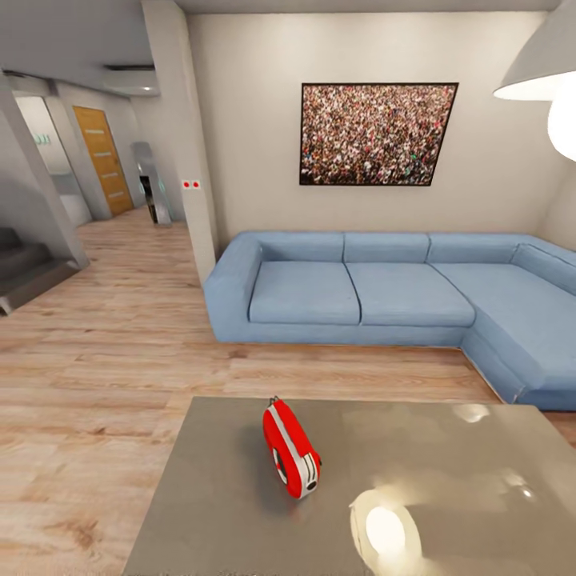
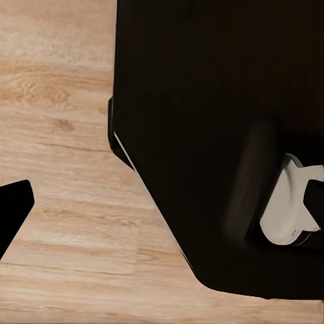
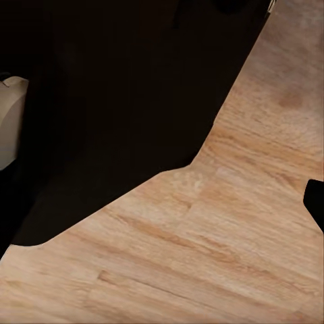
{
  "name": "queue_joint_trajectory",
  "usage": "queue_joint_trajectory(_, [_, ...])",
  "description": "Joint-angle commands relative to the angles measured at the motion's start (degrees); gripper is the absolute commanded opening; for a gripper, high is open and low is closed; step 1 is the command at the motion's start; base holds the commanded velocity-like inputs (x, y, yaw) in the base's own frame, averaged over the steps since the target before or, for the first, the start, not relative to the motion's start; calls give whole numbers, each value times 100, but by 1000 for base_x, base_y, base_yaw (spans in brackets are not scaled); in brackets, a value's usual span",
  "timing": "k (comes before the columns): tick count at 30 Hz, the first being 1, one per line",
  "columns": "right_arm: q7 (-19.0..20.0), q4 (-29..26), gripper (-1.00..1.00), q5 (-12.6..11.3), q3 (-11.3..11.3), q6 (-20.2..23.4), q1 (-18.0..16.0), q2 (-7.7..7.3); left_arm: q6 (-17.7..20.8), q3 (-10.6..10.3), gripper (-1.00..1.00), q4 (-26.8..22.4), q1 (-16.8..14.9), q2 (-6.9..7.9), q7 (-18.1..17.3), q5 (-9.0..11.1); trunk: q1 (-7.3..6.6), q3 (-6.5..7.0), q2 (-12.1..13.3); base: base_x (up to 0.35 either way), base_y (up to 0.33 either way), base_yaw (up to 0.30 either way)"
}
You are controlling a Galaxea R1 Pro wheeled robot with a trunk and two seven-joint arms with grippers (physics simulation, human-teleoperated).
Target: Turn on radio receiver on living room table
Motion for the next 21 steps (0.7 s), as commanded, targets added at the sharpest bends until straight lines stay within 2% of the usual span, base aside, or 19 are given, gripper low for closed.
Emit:
queue_joint_trajectory(1, [0, 0, 100, -1, 0, 0, 0, 0, 1, 0, 100, 0, 0, 0, 0, 0, -23, 9, 41, 0, 0, 84])
queue_joint_trajectory(16, [0, -1, 100, -5, 0, 2, 0, 0, 1, 1, 100, 0, 0, 1, 0, 0, -352, 140, 643, 0, 0, 84])
queue_joint_trajectory(21, [0, -2, 100, -6, 0, 6, 0, 0, -2, 2, 100, 0, 0, 2, 0, 0, -352, 93, 643, 0, 0, 51])
